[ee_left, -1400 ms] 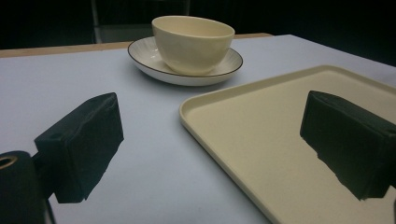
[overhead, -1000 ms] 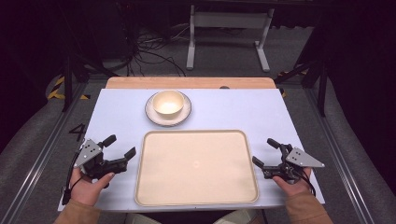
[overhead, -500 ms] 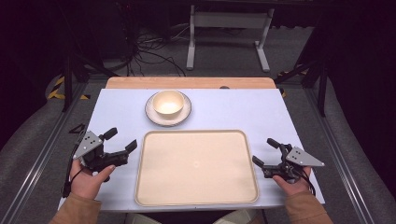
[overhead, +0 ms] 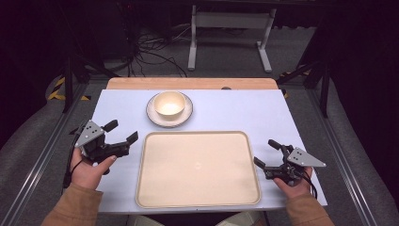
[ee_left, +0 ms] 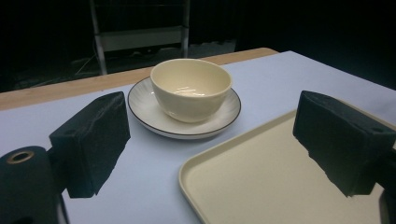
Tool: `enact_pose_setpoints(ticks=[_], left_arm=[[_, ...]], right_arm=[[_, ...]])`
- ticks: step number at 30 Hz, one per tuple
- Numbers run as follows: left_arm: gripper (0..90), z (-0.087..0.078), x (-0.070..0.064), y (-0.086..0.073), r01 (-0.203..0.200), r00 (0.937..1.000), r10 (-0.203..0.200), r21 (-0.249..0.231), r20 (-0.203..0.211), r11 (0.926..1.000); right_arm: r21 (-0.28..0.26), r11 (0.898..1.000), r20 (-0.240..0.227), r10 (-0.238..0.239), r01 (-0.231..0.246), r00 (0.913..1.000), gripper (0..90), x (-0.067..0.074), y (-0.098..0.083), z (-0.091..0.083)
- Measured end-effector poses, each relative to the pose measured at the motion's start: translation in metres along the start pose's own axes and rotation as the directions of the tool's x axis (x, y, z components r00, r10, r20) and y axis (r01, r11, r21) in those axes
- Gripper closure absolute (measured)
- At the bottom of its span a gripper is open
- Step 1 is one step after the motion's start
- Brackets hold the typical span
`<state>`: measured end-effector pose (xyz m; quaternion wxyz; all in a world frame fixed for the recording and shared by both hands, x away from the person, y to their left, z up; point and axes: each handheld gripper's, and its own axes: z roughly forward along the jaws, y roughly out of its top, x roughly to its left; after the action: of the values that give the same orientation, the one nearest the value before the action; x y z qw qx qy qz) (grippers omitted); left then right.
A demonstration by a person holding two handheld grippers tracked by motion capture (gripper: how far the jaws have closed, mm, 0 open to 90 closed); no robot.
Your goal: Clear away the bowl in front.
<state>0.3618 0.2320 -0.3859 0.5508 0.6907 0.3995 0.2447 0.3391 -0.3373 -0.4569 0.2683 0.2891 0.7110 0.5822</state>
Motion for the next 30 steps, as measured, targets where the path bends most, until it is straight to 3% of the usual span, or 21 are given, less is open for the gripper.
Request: enact_pose_setpoints(ticks=[4, 7, 16, 30], left_arm=[[21.6, 0.010, 0.005, 0.008, 0.038, 0.9993, -0.038, 0.042, 0.003, 0.9984], [20.1, 0.018, 0.010, 0.013, 0.020, 0.9998, -0.020, 0.038, -0.007, 0.9991], [16.4, 0.039, 0.016, 0.028, 0.044, 0.9990, -0.044, 0.056, -0.003, 0.9975], [15.6, 0.067, 0.021, 0.048, 0.038, 0.9993, -0.037, 0.045, -0.009, 0.9983]], right_arm=[[0.010, 1.000, 0.000, 0.008, -0.008, 1.0000, 8.4, -0.001, 0.000, 0.001], [0.013, 1.000, -0.004, 0.005, -0.005, 1.0000, 8.1, -0.001, 0.001, 0.001], [0.021, 1.000, -0.011, 0.008, -0.008, 0.9999, 7.6, -0.001, 0.001, 0.002], [0.018, 1.000, -0.011, 0.018, -0.018, 0.9998, 6.6, -0.002, 0.001, 0.001]])
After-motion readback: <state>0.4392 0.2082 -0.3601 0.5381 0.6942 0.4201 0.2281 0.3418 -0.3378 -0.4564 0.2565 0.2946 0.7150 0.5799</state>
